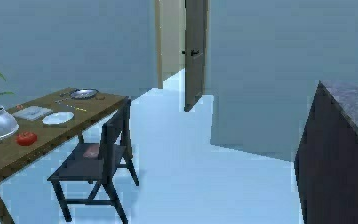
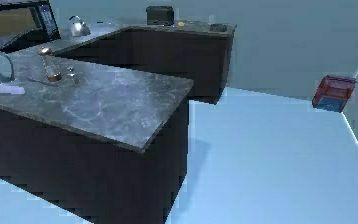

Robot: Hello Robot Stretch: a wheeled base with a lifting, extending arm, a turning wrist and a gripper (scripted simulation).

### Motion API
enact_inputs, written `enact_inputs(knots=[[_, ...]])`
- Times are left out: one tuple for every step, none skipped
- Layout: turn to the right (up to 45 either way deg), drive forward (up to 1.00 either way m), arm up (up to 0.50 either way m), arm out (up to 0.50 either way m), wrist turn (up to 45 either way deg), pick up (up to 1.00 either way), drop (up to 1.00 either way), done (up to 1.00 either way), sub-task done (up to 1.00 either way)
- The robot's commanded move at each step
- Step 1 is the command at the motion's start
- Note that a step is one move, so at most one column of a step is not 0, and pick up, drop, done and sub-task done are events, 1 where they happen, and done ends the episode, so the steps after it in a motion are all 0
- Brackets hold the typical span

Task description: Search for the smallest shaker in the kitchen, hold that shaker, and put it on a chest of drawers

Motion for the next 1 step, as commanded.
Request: enact_inputs(knots=[[-24.0, 0.0, 0.0, 0.0, 0.0, 0.0, 0.0, 0.0, 0.0]])
